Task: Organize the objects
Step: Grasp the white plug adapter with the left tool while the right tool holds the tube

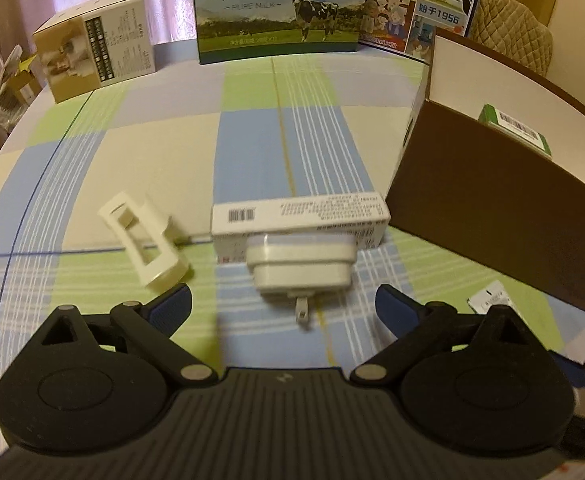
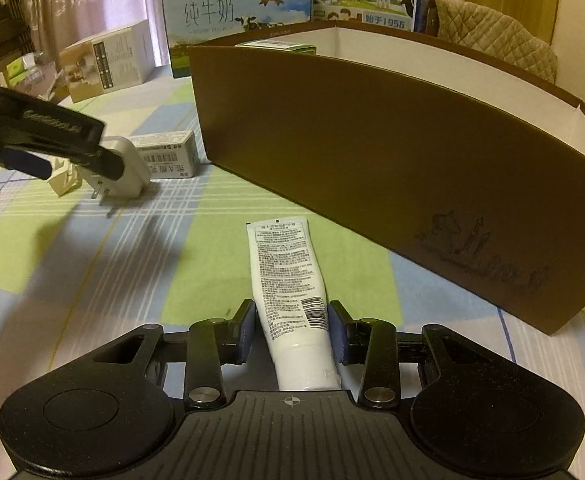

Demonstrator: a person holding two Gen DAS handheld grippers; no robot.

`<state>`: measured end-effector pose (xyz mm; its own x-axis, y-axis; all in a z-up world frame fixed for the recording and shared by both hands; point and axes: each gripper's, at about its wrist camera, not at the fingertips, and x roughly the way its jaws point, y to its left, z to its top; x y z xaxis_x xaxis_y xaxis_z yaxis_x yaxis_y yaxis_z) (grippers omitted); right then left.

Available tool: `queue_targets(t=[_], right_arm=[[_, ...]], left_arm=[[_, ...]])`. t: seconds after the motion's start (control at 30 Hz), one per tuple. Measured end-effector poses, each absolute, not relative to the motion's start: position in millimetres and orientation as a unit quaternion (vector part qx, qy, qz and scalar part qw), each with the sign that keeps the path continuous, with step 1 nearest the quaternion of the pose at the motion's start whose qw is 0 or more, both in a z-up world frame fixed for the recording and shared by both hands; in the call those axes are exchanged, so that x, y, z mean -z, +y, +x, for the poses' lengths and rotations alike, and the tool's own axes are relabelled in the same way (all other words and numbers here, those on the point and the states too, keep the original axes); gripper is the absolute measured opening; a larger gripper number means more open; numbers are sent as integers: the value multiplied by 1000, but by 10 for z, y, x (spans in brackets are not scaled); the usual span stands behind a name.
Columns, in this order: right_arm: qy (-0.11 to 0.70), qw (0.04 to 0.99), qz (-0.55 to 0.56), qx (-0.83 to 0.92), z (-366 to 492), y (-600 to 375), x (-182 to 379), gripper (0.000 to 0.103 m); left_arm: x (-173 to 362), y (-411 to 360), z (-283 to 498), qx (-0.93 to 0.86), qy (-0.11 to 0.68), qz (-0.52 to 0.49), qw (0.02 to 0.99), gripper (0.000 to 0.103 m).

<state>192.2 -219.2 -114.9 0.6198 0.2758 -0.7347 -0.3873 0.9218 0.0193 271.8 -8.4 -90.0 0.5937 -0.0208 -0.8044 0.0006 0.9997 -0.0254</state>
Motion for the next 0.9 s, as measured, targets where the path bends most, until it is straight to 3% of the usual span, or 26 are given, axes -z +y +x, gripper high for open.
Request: queue_targets(t=[0.3, 0.4, 0.47, 0.53, 0.9], right_arm=[[384, 905, -70, -170, 1969, -2171, 1189, 36], [382, 906, -67, -168, 1981, -2188, 1189, 36], [381, 907, -68, -168, 1981, -2192, 1192, 36], [379, 908, -67, -167, 1988, -2197, 1193, 36], [378, 908, -67, -167, 1995, -2195, 1197, 36]], left_arm=[[958, -169, 2950, -5, 448, -2, 894, 89], [974, -189, 2976, -6, 449, 4, 894, 81], [993, -200, 2981, -4, 450, 9, 893, 66], [1011, -201, 2983, -2, 454, 10, 891, 61], [900, -141, 2709, -5, 438, 41, 898, 61]])
